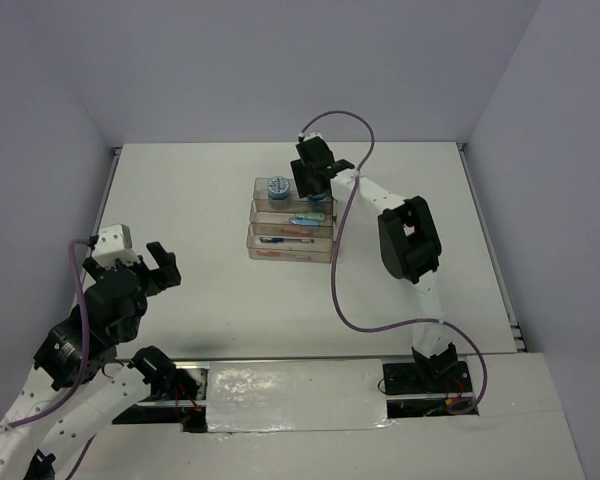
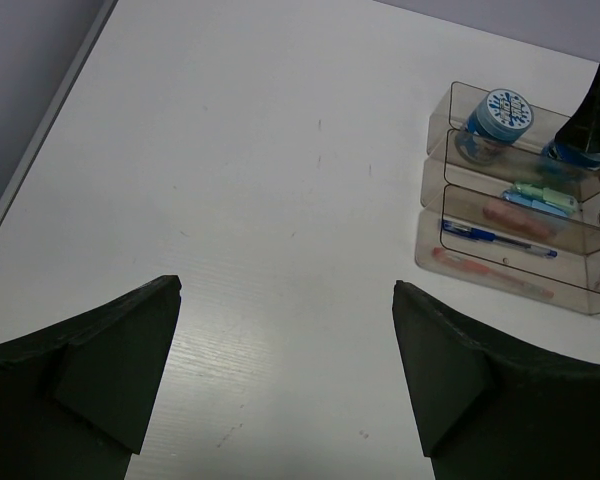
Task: Sort the stationery into containers
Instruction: Place the stationery in the storage box.
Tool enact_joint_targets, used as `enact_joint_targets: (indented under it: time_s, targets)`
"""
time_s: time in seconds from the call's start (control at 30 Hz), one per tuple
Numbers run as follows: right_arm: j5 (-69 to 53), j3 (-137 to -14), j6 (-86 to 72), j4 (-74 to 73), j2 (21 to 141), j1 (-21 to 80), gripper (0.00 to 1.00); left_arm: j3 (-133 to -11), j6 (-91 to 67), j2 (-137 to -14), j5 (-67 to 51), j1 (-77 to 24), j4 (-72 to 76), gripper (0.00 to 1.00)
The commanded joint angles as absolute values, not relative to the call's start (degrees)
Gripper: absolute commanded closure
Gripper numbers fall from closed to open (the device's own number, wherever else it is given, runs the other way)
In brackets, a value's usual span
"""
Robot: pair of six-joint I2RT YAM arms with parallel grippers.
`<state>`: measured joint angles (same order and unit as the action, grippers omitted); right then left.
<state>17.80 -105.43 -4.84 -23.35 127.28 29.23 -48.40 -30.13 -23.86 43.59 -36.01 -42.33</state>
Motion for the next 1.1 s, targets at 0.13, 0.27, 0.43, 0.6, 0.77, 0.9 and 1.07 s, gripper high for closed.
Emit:
enact_joint_targets:
  time_s: [0.13, 0.27, 0.43, 0.6, 0.77, 0.9, 1.07]
  targets:
    - [17.3, -111.8, -6.2, -23.4, 125.6, 27.7, 0.83, -48.6, -29.3, -22.9, 43.5, -35.7, -40.2, 0.01]
    - [16.4, -112.6, -6.3, -22.9, 126.0, 27.2, 0.83, -48.5, -29.2, -23.0, 43.3, -35.7, -40.1, 0.01]
    - [15.1, -115.5, -6.2, -24.0, 127.9, 26.7, 0.85, -48.5, -29.1, -23.1, 43.4, -35.7, -40.1, 0.01]
    - [13.9, -116.2, -5.5, -23.8, 128.5, 26.7, 0.85, -48.5, -29.1, -23.1, 43.4, -35.7, -40.0, 0.01]
    - [13.2, -117.2, -5.8, -25.2, 129.6, 26.6, 0.86, -48.6, -29.2, -23.4, 43.3, -35.7, -40.0, 0.01]
    - [12.7, -112.6, -6.7, -22.2, 126.9, 26.5, 0.84, -48.4, -29.0, -23.3, 43.2, -35.7, -39.9, 0.01]
    - [12.8, -111.9, -7.0, -22.7, 126.2, 26.6, 0.81, -48.6, -29.0, -23.6, 43.1, -35.7, -40.0, 0.01]
